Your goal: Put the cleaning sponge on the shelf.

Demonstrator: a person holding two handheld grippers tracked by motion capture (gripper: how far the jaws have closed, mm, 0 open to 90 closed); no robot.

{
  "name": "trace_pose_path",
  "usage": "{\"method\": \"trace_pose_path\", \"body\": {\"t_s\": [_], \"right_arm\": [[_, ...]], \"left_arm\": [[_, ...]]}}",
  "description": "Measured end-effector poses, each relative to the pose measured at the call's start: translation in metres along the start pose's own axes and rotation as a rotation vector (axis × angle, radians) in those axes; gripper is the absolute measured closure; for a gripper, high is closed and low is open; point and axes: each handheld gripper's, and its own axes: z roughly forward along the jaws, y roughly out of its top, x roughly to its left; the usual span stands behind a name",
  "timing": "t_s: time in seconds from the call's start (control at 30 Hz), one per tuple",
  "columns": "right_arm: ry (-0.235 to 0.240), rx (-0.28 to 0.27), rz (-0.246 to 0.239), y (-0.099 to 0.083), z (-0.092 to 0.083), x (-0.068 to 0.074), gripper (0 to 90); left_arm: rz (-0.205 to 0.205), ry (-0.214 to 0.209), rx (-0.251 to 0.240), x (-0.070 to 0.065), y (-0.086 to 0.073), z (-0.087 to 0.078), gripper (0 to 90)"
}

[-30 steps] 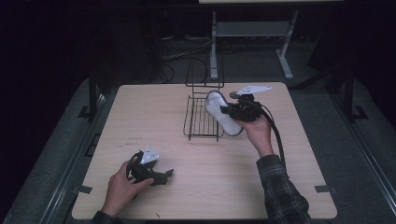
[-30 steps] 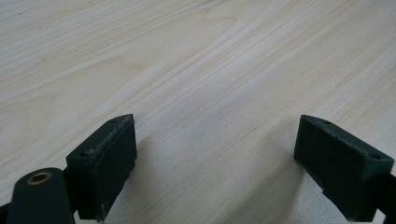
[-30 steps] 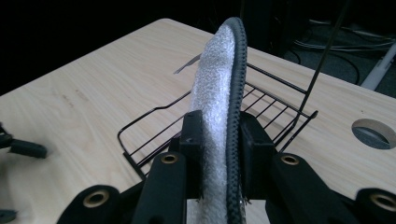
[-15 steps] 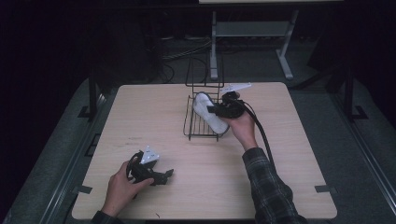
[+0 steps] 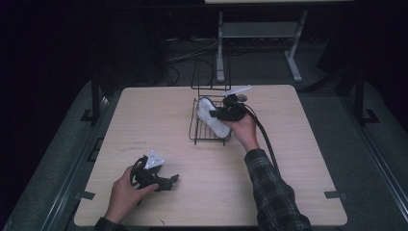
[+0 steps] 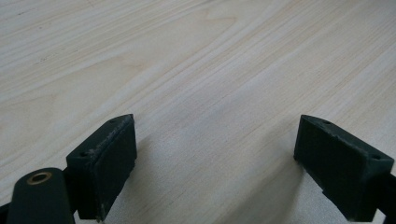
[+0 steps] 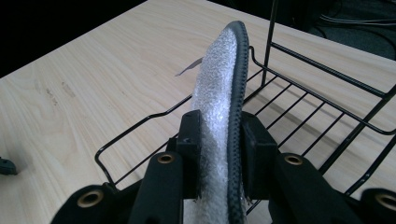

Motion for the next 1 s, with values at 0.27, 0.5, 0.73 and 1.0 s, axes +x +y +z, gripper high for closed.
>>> {"method": "trace_pose_path", "body": {"t_s": [0.27, 0.5, 0.73, 1.0], "right_arm": [[-0.032, 0.003, 0.010, -0.004, 0.006, -0.008, 68.1], [-0.059, 0.023, 0.001, -0.007, 0.008, -0.012, 58.2], [-0.099, 0.055, 0.015, -0.011, 0.014, -0.016, 46.3], [-0.151, 0.047, -0.003, -0.011, 0.010, -0.015, 34.9]], "left_arm": [[-0.004, -0.003, -0.001, 0.000, 0.000, 0.000, 12.3], [-0.004, -0.001, -0.001, 0.000, 0.000, 0.000, 12.2], [-0.001, -0.002, 0.002, 0.000, 0.000, 0.000, 12.2], [-0.004, -0.002, -0.001, 0.000, 0.000, 0.000, 12.3]]}}
